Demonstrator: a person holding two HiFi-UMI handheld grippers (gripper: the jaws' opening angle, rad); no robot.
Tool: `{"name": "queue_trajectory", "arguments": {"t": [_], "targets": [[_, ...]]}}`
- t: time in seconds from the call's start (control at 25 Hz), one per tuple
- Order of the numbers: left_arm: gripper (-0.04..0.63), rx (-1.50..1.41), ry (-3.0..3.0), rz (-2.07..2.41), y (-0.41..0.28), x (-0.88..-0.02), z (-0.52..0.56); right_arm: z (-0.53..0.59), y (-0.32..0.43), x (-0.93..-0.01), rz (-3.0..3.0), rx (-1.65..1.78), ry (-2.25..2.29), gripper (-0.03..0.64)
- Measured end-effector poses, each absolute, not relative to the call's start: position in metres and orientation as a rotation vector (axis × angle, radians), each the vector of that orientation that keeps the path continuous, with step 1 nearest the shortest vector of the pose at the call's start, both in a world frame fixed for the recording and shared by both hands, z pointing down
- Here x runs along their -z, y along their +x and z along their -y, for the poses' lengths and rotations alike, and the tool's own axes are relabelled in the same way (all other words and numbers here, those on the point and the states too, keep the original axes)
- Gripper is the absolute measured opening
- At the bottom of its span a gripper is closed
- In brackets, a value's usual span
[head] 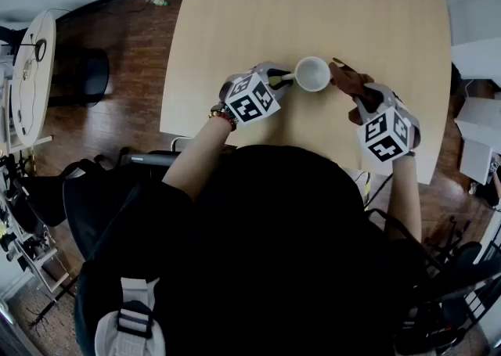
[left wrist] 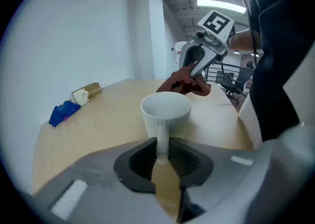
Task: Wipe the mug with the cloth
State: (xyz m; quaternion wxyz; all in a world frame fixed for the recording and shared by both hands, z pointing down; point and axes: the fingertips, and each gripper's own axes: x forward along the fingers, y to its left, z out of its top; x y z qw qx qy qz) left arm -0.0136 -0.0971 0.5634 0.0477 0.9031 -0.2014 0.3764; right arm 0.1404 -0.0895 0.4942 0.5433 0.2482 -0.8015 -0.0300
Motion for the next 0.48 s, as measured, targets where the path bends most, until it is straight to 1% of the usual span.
{"name": "queue_trajectory", "arguments": {"t": [0.24, 0.48], "targets": [[0.068, -1.147, 2.783, 0.507, -0.010, -0.563, 0.093, 0.105, 0.109, -0.509, 1.875, 0.124, 0.490, 0.084], [0.066, -1.151, 2.771, 0.498, -0.009, -0.563, 0.093, 0.108, 0.085, -0.533, 1.860, 0.140, 0.402, 0.084]]}}
